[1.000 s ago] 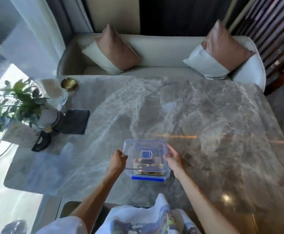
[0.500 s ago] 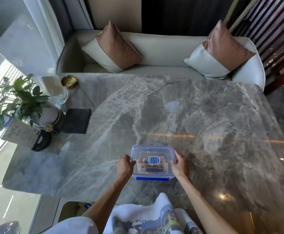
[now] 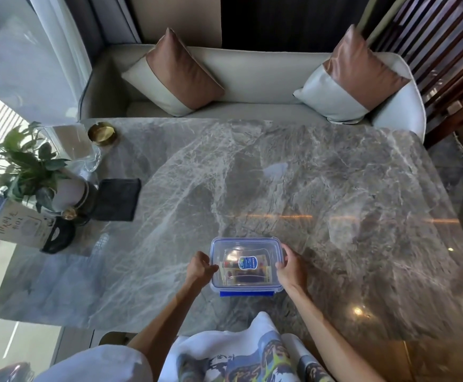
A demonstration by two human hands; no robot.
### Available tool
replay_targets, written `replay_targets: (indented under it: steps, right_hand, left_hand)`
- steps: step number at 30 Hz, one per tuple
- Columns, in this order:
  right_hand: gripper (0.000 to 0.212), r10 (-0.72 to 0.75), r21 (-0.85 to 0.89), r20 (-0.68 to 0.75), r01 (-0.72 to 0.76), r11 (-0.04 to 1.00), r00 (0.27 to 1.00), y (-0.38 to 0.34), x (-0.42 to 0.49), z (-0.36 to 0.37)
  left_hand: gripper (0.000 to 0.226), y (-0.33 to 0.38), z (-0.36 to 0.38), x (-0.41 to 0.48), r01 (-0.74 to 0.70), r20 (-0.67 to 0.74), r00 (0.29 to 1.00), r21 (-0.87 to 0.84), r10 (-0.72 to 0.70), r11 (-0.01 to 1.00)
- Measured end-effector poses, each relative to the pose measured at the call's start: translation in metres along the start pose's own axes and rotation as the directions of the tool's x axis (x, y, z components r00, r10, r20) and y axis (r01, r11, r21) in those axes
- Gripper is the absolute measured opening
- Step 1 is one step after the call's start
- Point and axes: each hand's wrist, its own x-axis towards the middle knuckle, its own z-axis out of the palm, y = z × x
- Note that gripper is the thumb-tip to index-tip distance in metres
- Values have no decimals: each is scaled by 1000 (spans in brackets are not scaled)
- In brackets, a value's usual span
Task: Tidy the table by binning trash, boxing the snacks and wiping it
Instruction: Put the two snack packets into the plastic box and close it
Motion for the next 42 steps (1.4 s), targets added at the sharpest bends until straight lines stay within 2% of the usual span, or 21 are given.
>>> replay_targets:
  steps: [8, 12, 14, 16, 18, 21, 23, 27, 29, 32, 37, 42]
  right_hand:
    - [49, 11, -88, -48, -16, 996, 999, -7, -4, 4]
    - [56, 41, -231, -25, -46, 972, 999, -21, -8, 6]
    - [64, 46, -379, -21, -50, 924, 999, -32, -9, 8]
    - [81, 52, -429, -9, -51, 902, 999, -40, -5, 11]
    - [103, 116, -303, 28, -102, 947, 993, -41, 0, 14]
    - [116, 273, -93, 145, -262, 961, 951, -29, 5, 18]
    - [120, 351, -61, 210, -347, 936, 912, -20, 6, 21]
    - [121, 437, -53, 241, -438, 898, 867, -22, 6, 20]
    - [123, 478, -72, 253, -476, 877, 841, -25, 7, 17]
    - [128, 528, -150, 296, -507, 849, 796, -28, 10, 13]
    - [127, 586, -121, 383, -590, 798, 714, -25, 11, 11]
    - [130, 593, -72, 348, -610, 789, 726, -28, 10, 9]
  left_hand:
    - [32, -4, 8, -3, -68, -40, 997, 14, 68, 998]
    - [58, 13, 14, 0, -55, -8, 998, 260, 59, 964]
    - [83, 28, 16, 3, -89, 65, 996, 433, 67, 897]
    - [91, 46, 19, 9, -155, 122, 987, 520, 106, 840]
    - [80, 64, 21, 18, -234, 171, 971, 540, 166, 808]
    - [66, 77, 27, 31, -381, 308, 922, 621, 234, 685]
    - [64, 80, 31, 40, -422, 391, 899, 653, 196, 629]
    - [63, 82, 32, 53, -403, 430, 896, 675, 115, 617]
    - [61, 84, 31, 54, -428, 429, 890, 676, 150, 600]
    - [57, 81, 34, 50, -477, 373, 879, 676, 297, 562]
    - [48, 64, 41, 44, -459, 260, 885, 628, 386, 629]
    - [45, 67, 46, 45, -459, 236, 880, 644, 412, 612]
